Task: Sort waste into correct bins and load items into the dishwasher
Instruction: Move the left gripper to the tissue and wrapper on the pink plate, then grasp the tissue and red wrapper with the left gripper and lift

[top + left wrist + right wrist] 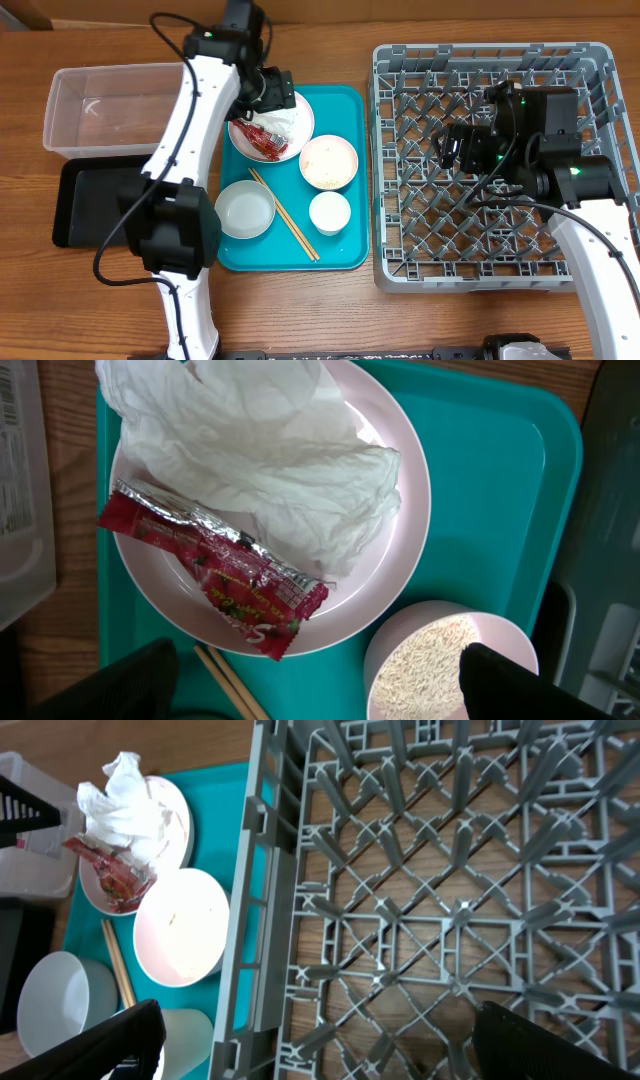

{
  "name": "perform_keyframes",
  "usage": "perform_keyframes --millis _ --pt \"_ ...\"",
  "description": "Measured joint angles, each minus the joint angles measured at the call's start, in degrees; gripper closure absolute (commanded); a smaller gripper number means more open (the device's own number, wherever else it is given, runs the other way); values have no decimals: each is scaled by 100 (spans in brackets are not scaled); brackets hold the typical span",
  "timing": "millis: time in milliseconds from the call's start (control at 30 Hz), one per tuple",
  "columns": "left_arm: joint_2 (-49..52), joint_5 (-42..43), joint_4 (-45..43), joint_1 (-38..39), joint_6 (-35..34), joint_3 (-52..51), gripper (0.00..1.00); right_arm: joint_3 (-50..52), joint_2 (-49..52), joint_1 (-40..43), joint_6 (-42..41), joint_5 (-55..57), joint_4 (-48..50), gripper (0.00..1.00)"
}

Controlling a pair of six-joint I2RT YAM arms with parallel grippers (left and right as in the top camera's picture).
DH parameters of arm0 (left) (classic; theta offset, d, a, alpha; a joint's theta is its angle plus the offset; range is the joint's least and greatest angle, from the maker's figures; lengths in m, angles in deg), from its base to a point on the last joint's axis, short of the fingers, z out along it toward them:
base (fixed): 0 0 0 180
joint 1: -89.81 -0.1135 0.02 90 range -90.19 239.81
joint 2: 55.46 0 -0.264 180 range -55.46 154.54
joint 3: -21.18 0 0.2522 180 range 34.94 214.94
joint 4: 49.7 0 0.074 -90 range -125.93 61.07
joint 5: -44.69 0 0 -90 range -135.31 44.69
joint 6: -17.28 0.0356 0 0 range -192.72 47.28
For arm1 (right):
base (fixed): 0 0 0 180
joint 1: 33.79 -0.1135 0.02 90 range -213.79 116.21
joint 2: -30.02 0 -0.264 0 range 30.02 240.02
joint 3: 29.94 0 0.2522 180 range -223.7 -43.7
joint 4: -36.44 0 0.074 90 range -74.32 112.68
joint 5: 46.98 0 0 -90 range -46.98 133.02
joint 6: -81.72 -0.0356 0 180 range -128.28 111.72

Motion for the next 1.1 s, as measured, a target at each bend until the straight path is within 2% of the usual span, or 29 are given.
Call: perform_keyframes --millis 100,200,267,467,767,1100 --pt "0 -166 2 155 -203 0 11 0 4 0 0 -52 13 0" --pt "0 -245 4 236 -361 9 21 0 4 2 -87 -72 74 0" --pt "0 -286 101 267 -442 37 23 0 4 2 -175 -74 129 0" --pt "0 -586 855 260 -662 601 10 0 4 2 -345 -85 146 0" --pt "133 -804 573 260 -1333 739 0 0 4 2 -426 -90 122 0" --pt "1248 -761 138 212 -1939 737 0 0 4 2 -426 0 -188 0"
